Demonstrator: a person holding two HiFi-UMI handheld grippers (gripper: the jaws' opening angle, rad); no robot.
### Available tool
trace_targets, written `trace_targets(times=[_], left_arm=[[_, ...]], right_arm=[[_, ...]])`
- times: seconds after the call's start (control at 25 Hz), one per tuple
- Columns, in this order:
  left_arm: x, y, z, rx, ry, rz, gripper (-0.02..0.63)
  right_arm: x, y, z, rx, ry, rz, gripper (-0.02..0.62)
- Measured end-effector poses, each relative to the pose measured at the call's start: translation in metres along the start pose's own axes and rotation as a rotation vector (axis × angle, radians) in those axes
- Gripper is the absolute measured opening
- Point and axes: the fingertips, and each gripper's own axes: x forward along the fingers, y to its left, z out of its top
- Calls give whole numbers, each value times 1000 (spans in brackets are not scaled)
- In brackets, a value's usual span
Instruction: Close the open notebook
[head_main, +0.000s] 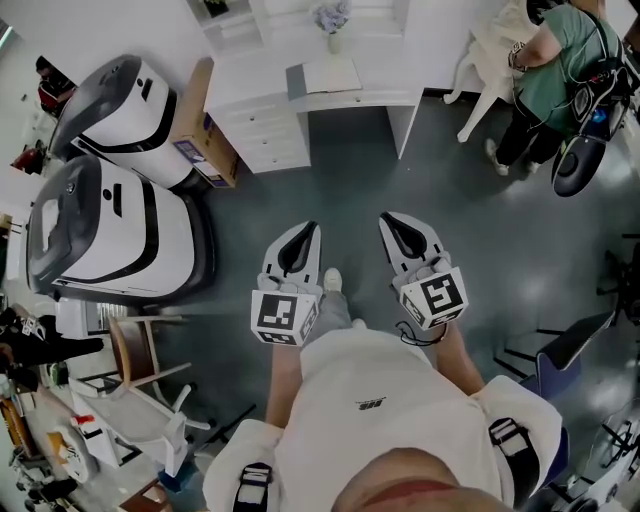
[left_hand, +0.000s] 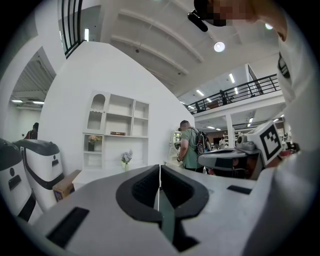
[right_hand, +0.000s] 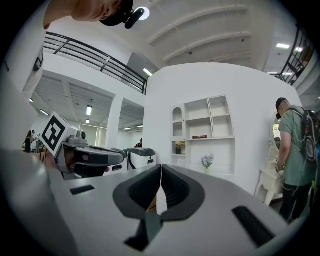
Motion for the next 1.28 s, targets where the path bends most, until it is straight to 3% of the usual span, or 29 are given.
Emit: trace_targets(times=[1.28], left_arm=[[144, 179, 13, -28, 16, -64, 0]], right_arm=[[212, -62, 9, -3, 54, -80, -3]])
